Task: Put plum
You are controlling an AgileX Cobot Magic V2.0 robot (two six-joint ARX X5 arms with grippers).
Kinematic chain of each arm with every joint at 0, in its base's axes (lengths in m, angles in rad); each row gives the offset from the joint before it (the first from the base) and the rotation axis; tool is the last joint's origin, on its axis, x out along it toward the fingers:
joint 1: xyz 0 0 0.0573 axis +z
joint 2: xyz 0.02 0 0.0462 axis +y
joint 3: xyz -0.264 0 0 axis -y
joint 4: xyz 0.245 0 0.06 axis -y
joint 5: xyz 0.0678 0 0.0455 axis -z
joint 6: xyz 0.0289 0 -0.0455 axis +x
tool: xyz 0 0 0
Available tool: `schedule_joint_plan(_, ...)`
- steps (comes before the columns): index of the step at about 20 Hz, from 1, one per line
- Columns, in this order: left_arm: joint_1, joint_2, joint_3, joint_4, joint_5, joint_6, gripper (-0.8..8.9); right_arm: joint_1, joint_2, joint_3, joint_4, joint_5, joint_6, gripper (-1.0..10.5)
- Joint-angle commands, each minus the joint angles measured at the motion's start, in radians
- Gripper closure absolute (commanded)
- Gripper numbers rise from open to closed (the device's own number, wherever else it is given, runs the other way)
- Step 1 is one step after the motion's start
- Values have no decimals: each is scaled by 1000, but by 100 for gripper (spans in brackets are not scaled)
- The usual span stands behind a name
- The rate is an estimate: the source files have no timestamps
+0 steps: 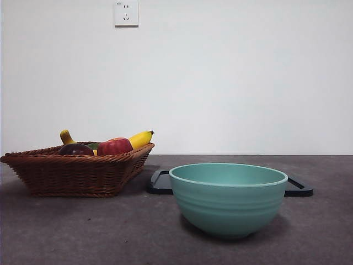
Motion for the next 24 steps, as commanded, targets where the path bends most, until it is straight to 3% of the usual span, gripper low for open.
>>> schedule_joint_plan(1, -3, 6, 24, 7, 2, -1, 389, 5, 7, 21, 3, -3, 1, 516)
schedule_joint_plan(6, -3, 6, 24, 12, 2, -6, 384, 5, 7, 21, 3, -3, 3, 512)
schedule_joint_plan(11, -15, 31, 25, 110, -18, -75, 385, 5, 7, 21, 3, -3, 3, 512)
schedule_joint_plan(20, -134, 333, 124, 203, -264, -99, 388, 5, 10, 21, 4, -3, 3, 512)
schedule_joint_plan(24, -162, 515, 217, 207, -355, -60, 390, 5, 10, 21, 3, -3, 4, 512)
